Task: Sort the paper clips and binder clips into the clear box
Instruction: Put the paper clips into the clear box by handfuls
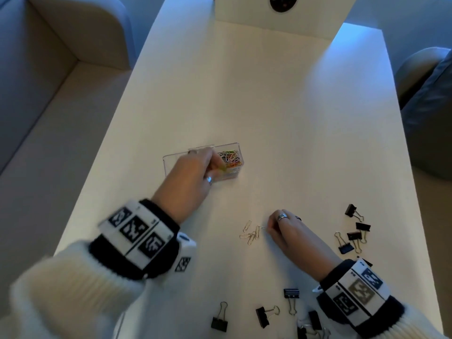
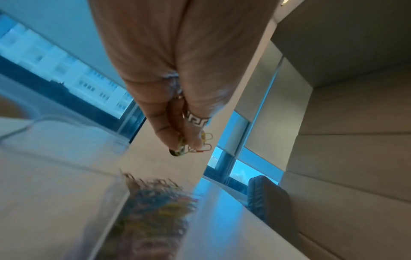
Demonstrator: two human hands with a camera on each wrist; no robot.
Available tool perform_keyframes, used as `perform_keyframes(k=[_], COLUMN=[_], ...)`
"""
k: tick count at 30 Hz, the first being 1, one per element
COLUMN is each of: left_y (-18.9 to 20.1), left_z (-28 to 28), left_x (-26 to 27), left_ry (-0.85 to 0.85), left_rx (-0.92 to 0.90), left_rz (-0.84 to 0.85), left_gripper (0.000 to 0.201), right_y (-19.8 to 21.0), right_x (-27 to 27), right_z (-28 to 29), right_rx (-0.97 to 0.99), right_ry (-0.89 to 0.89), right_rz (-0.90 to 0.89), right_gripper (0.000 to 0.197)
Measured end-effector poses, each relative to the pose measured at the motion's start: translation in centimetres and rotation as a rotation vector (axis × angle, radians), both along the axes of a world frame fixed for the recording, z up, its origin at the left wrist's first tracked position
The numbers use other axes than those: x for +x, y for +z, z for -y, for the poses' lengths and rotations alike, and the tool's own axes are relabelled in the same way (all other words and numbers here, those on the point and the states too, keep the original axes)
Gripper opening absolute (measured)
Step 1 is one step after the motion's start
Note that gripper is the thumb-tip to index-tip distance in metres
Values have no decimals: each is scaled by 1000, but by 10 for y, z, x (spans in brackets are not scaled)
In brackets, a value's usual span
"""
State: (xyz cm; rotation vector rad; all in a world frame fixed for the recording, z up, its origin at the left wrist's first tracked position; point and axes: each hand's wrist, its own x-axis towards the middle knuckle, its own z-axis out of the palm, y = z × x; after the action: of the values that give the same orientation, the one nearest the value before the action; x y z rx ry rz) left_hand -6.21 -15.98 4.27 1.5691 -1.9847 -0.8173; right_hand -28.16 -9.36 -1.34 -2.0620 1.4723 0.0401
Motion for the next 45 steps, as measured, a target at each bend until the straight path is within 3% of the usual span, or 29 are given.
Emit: perform_keyframes(k=[6,12,15,18,21,24,28,32,34,37,39,41,45], left_y=[-17,-21,-20,-28,-35,-37,-38,-36,-34,-32,-34,-45,-70], left_z=[38,33,22,12,3,2,5,4,0,-14,-30,-47,-66], left_x=[2,8,15,26,33,32,32,32,31,22,11,-1,-27], left_ry=[-25,43,95,131,120,147,158,129,93,58,-30,-167,-272], left_rx=[11,-40,-119,-222,-137,-89,-65,-67,-172,-425,-464,-350,136], left_rz=[158,-73,-146,97,385,436,422,464,511,505,389,312,374], left_gripper=[15,37,35,44,69,63,57,59,58,43,33,28,41], right_y=[13,33,39,37,30,25,26,27,24,19,14,5,-14], right_x=[0,24,45,67,80,83,76,52,34,6,-6,-11,-10], right_z=[27,64,82,96,107,114,111,102,93,71,58,46,30], right_rx=[-85,-281,-394,-474,-563,-595,-625,-509,-373,-146,-10,112,162], right_ry=[-64,-129,-122,-67,64,129,60,-144,-169,-65,46,108,106], right_rz=[118,237,278,256,170,134,274,380,348,222,153,128,112], right_gripper=[16,7,6,10,10,15,29,29,26,25,27,29,27])
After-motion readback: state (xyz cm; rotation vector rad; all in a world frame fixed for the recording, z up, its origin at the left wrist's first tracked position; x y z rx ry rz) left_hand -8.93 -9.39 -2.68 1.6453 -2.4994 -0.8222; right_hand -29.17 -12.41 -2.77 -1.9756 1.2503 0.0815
